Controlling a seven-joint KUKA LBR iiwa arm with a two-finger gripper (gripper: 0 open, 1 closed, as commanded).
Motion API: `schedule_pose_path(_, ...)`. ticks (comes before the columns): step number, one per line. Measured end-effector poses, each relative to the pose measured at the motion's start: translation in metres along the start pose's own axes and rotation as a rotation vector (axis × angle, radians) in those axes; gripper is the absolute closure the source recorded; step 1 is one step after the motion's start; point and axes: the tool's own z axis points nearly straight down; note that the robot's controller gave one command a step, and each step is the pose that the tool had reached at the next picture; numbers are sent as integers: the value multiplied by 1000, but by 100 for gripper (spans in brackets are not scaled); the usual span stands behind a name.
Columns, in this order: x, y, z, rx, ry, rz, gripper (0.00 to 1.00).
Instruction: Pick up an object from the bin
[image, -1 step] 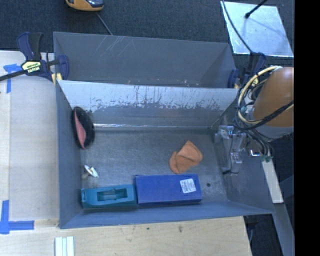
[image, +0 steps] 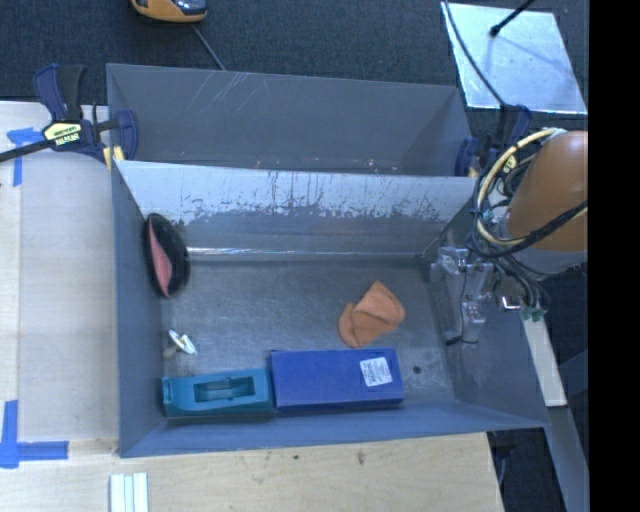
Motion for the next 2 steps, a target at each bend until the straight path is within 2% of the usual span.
schedule_pose_path(1,-9,43,24,3,-3,-30,0)
schedule_pose_path(2,9,86,50,-1,-4,-86,0)
